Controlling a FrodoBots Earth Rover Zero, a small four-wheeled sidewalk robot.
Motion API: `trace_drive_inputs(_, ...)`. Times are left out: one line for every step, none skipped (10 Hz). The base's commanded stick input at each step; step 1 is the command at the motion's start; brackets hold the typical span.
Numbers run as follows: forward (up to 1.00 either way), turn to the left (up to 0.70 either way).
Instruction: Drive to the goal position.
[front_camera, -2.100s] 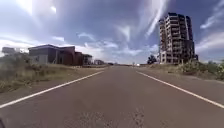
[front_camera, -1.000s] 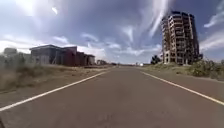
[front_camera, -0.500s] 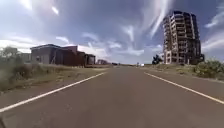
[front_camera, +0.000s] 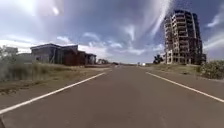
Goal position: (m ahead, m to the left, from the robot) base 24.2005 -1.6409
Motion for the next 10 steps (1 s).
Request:
trace_drive_inputs(1.0,0.0)
trace_drive_inputs(1.0,0.0)
trace_drive_inputs(1.0,0.0)
trace_drive_inputs(1.0,0.0)
trace_drive_inputs(1.0,0.0)
trace_drive_inputs(1.0,0.0)
trace_drive_inputs(1.0,0.0)
trace_drive_inputs(1.0,0.0)
trace_drive_inputs(1.0,0.0)
trace_drive_inputs(1.0,0.0)
